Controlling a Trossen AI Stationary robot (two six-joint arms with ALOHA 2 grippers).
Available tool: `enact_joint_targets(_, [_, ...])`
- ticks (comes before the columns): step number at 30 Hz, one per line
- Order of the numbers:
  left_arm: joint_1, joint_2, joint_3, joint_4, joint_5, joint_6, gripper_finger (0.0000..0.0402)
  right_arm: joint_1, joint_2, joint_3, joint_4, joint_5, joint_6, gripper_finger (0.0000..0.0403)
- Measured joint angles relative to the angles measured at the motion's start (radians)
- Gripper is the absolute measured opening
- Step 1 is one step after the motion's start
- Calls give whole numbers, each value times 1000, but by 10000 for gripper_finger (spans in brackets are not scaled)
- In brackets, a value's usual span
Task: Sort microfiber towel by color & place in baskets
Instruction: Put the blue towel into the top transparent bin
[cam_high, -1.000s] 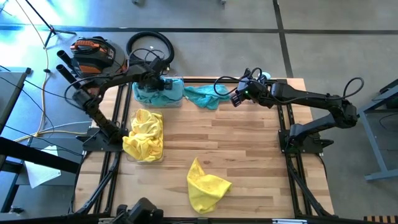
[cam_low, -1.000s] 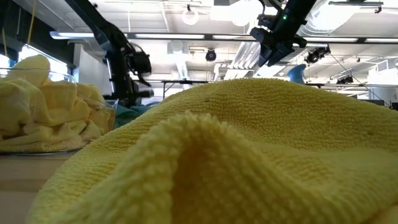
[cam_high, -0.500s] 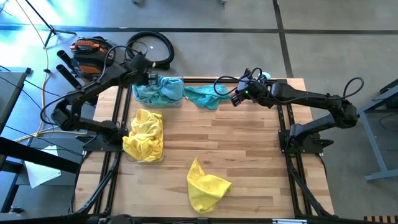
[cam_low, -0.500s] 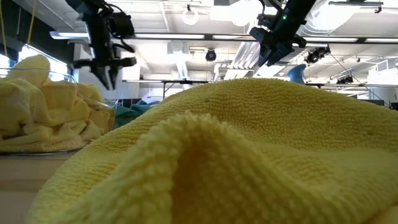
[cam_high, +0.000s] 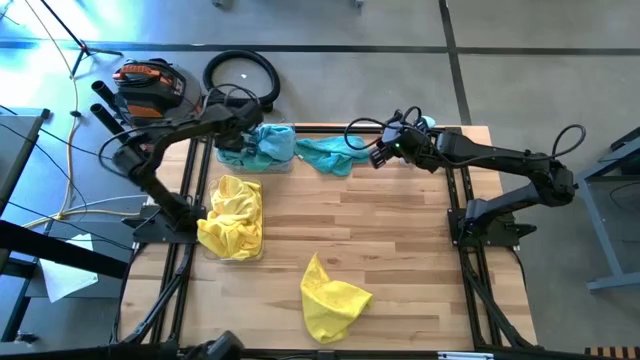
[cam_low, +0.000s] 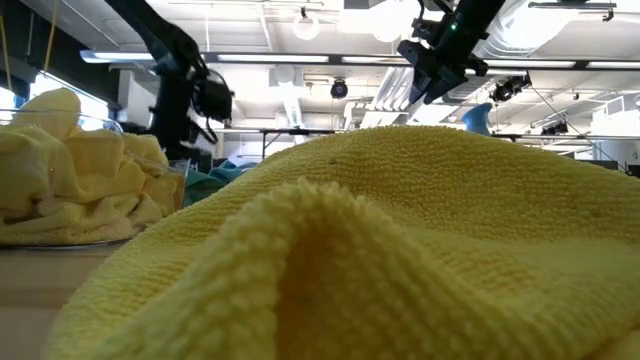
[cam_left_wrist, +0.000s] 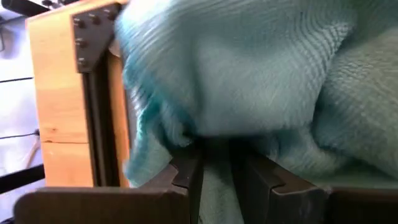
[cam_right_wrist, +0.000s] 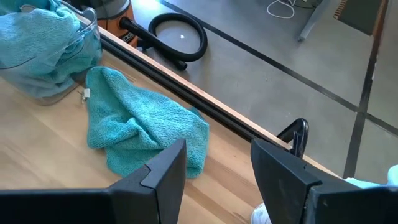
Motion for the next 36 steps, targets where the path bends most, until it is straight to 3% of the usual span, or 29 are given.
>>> enact_joint_targets(9, [-10,182,5,57,24,16,69,0,0,0,0,-16,-3,179])
enact_joint_targets(16, [-9,223,5,55,16,11,69,0,0,0,-1,-27,-11,179])
enact_joint_targets(23, [-9,142,17,5,49,-15,69,0,0,0,-2,-42,-26,179])
enact_joint_targets(36, [-17,-174,20,-9,61,-74,69,0,0,0,-5,-42,-30,179])
